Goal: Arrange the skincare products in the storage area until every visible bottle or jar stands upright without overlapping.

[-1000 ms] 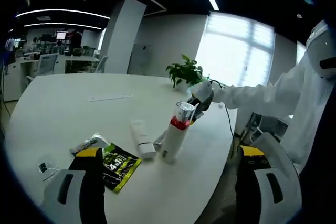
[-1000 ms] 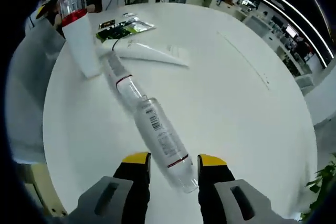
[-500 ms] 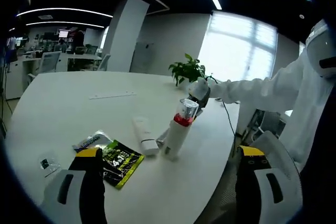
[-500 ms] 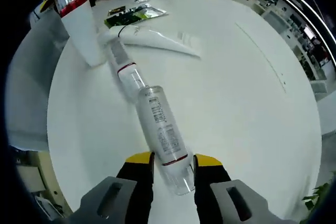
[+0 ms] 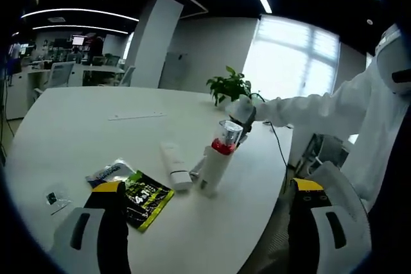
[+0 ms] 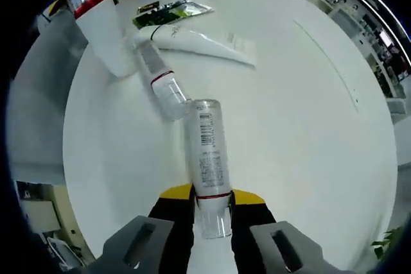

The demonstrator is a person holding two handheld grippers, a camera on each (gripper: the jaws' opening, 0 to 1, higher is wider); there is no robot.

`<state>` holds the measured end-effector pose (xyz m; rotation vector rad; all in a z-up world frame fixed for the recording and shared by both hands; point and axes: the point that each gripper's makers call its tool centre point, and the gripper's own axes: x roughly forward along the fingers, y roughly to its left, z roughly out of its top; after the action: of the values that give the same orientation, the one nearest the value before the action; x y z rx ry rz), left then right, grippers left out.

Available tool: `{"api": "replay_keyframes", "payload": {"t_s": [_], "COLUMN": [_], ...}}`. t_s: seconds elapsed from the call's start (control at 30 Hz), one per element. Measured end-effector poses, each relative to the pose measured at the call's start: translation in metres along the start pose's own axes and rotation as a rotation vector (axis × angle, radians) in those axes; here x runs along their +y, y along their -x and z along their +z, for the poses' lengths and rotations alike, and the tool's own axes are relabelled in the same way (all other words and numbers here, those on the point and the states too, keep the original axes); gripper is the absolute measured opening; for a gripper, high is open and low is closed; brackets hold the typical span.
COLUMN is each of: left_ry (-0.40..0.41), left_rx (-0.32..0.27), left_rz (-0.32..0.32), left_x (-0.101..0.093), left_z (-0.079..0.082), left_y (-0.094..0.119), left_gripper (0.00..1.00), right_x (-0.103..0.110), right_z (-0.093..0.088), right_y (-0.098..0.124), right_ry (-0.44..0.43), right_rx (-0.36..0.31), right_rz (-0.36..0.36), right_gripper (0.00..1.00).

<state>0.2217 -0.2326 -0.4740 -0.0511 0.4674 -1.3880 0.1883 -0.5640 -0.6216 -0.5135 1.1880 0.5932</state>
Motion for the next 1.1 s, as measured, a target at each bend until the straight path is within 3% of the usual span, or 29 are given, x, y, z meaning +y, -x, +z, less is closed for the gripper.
{"api": "replay_keyframes", "payload": {"t_s": [0.3, 0.5, 0.57, 0.7, 0.9, 1.0, 1.1], "left_ry": [-0.013, -0.014, -0.017, -0.024, -0.035, -0.089, -0.146], "left_rx": [-0.004, -0.023, -0.019, -0.017, -0.022, -0.035, 0.027], "left_rz": [-0.008, -0.010, -0.015, -0.026, -0.026, -0.011, 0.009], "left_x": [-0.003, -0.003, -0.003, -0.009, -0.005, -0.005, -0.004], "left_z": [0.002, 0.006, 0.004, 0.003, 0.004, 0.009, 0.003], "left_y": [0.000, -0.001, -0.002, -0.001, 0.002, 0.002, 0.000], "left_gripper": [0.99, 0.99, 0.99, 0.99, 0.98, 0.97, 0.95], "right_x": [0.002, 0.018, 0.009, 0.021, 0.037, 0.049, 0.063], "right_z": [-0.001, 0.000, 0.004, 0.023, 0.039, 0.049, 0.060], "right_y": [0.005, 0.012, 0.015, 0.036, 0.063, 0.081, 0.098], "right_ry": [-0.069, -0.082, -0.114, -0.184, -0.154, -0.134, -0.123], "right_rx": [-0.029, -0.020, -0.055, -0.161, -0.238, -0.276, -0.311], "right_rz": [-0.083, -0.136, -0.158, -0.181, -0.233, -0.251, -0.274], "right_gripper": [0.10, 0.10, 0.10, 0.10, 0.10, 0.10, 0.10]}}
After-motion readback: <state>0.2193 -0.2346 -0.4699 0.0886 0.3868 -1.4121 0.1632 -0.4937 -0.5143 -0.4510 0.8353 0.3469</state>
